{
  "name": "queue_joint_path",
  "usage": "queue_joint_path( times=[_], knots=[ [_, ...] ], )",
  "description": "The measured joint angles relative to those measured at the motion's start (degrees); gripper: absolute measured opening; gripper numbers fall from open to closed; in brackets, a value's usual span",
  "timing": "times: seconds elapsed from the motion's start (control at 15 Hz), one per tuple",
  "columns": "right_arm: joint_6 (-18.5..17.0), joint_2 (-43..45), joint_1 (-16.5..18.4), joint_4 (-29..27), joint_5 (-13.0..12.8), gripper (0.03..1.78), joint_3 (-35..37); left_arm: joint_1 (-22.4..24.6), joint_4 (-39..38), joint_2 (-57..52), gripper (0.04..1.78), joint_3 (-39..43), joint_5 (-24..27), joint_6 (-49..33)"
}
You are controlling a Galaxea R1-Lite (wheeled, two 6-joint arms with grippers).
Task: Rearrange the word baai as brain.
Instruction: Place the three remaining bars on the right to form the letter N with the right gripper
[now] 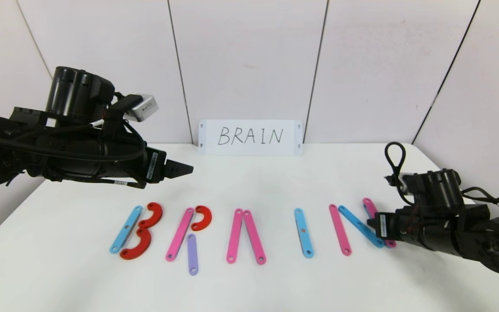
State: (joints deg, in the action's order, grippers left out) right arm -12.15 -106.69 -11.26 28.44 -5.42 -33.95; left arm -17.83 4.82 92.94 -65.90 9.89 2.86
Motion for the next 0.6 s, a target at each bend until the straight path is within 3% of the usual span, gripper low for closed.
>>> queue_joint_path(
  times=[0.13, 0.33, 0.6],
  knots=[
    [0.00, 0.18, 0.05, 0.02, 0.00, 1.21, -0.04, 0.00, 0.00, -0.02, 1.74, 0.00, -0.02, 0.00],
    [-0.07, 1.10, 0.30, 0.02, 0.09, 1.58, -0.28, 0.00, 0.00, -0.02, 1.74, 0.00, 0.00, 0.00],
    [-2.80, 2.17, -0.17, -0.05, 3.43, 1.74, -0.48, 0.00, 0.00, -0.02, 1.74, -0.02, -0.02, 0.02]
  ],
)
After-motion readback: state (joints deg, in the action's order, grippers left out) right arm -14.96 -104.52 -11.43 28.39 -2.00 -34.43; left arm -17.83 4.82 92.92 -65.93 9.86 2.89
